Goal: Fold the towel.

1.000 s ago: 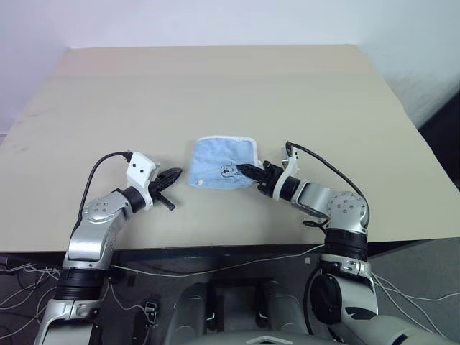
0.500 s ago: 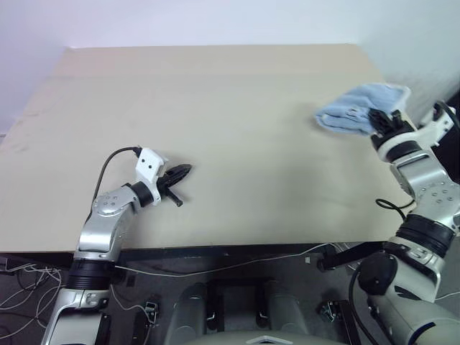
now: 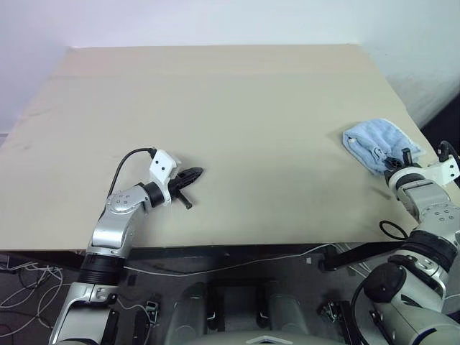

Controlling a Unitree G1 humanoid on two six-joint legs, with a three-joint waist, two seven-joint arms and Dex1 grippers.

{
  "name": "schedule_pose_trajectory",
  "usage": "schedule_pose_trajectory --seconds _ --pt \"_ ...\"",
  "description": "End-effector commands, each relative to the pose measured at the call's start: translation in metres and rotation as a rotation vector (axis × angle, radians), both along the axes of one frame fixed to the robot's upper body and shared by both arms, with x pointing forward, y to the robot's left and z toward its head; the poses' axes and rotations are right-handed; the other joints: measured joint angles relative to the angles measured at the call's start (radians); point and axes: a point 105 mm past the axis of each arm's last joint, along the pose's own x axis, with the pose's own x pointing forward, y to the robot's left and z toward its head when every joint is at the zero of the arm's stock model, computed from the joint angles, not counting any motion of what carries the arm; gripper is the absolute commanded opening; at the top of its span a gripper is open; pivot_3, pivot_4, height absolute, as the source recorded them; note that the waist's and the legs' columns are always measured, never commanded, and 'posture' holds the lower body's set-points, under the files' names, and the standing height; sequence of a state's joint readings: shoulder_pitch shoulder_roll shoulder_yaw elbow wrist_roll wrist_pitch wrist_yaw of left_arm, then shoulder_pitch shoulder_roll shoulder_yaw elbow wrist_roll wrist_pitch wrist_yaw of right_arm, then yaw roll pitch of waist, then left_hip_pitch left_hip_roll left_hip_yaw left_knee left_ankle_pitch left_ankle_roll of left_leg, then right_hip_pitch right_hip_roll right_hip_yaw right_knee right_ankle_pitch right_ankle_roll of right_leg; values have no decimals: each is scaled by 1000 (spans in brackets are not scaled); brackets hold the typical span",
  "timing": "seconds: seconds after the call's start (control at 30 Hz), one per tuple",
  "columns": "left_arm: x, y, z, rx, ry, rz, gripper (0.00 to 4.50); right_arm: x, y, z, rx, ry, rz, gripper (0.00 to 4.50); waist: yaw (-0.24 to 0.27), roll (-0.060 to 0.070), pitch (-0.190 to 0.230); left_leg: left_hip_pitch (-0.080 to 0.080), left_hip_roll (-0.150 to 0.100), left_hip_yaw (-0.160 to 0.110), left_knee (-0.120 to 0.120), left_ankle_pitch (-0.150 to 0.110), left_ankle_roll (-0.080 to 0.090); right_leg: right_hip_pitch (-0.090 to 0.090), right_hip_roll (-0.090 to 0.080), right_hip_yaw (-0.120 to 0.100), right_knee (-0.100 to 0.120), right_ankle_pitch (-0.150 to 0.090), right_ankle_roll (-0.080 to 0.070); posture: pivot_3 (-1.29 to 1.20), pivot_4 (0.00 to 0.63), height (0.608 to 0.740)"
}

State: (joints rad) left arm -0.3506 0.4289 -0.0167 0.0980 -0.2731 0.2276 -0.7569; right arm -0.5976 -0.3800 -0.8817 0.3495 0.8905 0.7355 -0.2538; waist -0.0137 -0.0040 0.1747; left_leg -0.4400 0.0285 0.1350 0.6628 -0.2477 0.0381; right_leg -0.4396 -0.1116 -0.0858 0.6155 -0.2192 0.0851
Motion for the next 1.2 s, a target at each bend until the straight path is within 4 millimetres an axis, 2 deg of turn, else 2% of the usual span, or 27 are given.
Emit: schedule_pose_trajectory --seconds 0.03,0.1,0.13,0.3,0.47,0.6,0.7,0.77,0.93,1.03,1.13,1.2 --pt "-1 -4 8 -9 -41 -12 0 -3 -1 19 -17 -70 -1 1656 0 0 0 0 0 0 0 0 0 0 0 0 0 0 0 0 150 740" --pt "-2 -7 6 -23 -32 -21 0 -4 2 19 -16 -79 2 2299 0 0 0 0 0 0 0 0 0 0 0 0 0 0 0 0 150 740" --pt "-2 -10 6 -32 -27 -27 0 -5 3 19 -12 -86 -1 2782 0 0 0 0 0 0 0 0 0 0 0 0 0 0 0 0 150 740" --pt "-2 -19 3 -41 -19 -46 0 -14 -6 24 -2 -112 -60 4441 0 0 0 0 0 0 0 0 0 0 0 0 0 0 0 0 150 740" --pt "1 -17 5 -60 -18 -40 0 -25 -20 39 -55 -138 -120 4475 1 0 0 0 0 0 0 0 0 0 0 0 0 0 0 0 150 740" --pt "18 -6 6 -128 14 79 0 -31 -21 62 -222 -144 -111 4475 2 1 0 0 0 0 1 0 1 0 0 0 0 0 0 0 150 740" --pt "33 7 8 -203 43 201 0 -26 -1 81 -413 -149 -27 4475 -1 1 -1 0 0 0 1 -2 4 0 0 0 1 0 0 0 150 740" --pt "37 14 7 -183 34 241 0 -19 27 89 -693 -113 111 4475 -4 1 -1 0 1 -1 1 -3 6 0 1 0 0 0 1 0 150 740" --pt "39 28 -3 -100 34 307 0 -7 79 59 -992 -64 381 4475 -1 1 -1 0 1 0 2 -3 5 1 2 0 0 0 1 0 150 740" --pt "38 36 -3 -94 24 332 0 -3 115 54 -1065 -127 512 4475 1 1 -1 0 1 0 3 -3 5 1 1 0 0 0 1 0 150 740" --pt "34 45 -1 -99 11 366 0 0 167 46 -1140 -235 698 4475 0 1 -1 0 1 0 4 -3 5 1 1 0 0 0 1 0 150 740" --pt "31 50 1 -98 -1 377 0 0 190 40 -1193 -282 787 4475 -2 1 -1 0 1 0 4 -2 3 1 1 0 0 0 1 0 150 740"
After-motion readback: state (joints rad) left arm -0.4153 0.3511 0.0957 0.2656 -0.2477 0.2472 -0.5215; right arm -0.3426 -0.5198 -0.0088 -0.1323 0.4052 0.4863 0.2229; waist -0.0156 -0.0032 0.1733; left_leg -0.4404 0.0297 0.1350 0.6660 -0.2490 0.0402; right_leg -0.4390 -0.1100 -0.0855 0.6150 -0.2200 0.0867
